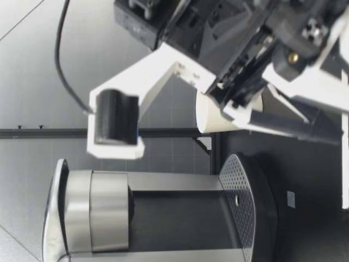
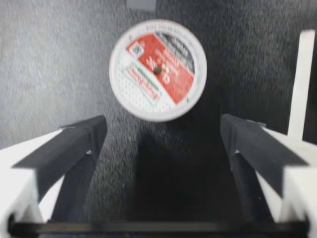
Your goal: Place the coffee capsule inside the capsule container, then place the cup onto the center of the cup tray.
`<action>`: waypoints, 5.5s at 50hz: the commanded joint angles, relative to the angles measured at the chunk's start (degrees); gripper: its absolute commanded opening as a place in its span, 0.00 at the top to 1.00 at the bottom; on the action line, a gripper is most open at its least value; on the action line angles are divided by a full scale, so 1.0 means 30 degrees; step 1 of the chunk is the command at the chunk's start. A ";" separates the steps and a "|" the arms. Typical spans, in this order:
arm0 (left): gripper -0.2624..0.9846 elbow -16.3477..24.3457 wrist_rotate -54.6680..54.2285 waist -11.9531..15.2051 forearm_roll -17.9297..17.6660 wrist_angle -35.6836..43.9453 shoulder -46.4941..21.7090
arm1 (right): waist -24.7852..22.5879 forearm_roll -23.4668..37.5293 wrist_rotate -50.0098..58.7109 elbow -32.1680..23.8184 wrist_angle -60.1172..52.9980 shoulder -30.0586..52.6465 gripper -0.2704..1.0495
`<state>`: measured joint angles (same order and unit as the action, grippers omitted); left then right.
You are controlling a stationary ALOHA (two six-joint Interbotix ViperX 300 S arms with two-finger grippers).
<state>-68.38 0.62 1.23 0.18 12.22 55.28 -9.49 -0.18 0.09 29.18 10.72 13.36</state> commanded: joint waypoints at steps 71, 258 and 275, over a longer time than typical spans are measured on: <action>0.75 0.0322 0.0029 0.0029 0.0234 0.0117 0.0029 | -0.0088 -0.0029 0.0029 -0.2461 0.0352 0.1055 0.38; 0.75 1.5410 -0.8994 -0.0937 3.1729 -3.3926 -1.7813 | 0.4131 -0.0205 0.1406 1.1191 -1.3945 -1.0430 0.38; 0.75 1.5205 -0.8965 -0.0586 3.2930 -3.3926 -1.6816 | 0.4131 -0.0205 0.1406 1.1162 -1.3916 -1.0547 0.38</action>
<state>-23.38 -26.10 -0.70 97.73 -89.12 2.55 2.64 -0.88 4.31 63.98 -30.76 -17.14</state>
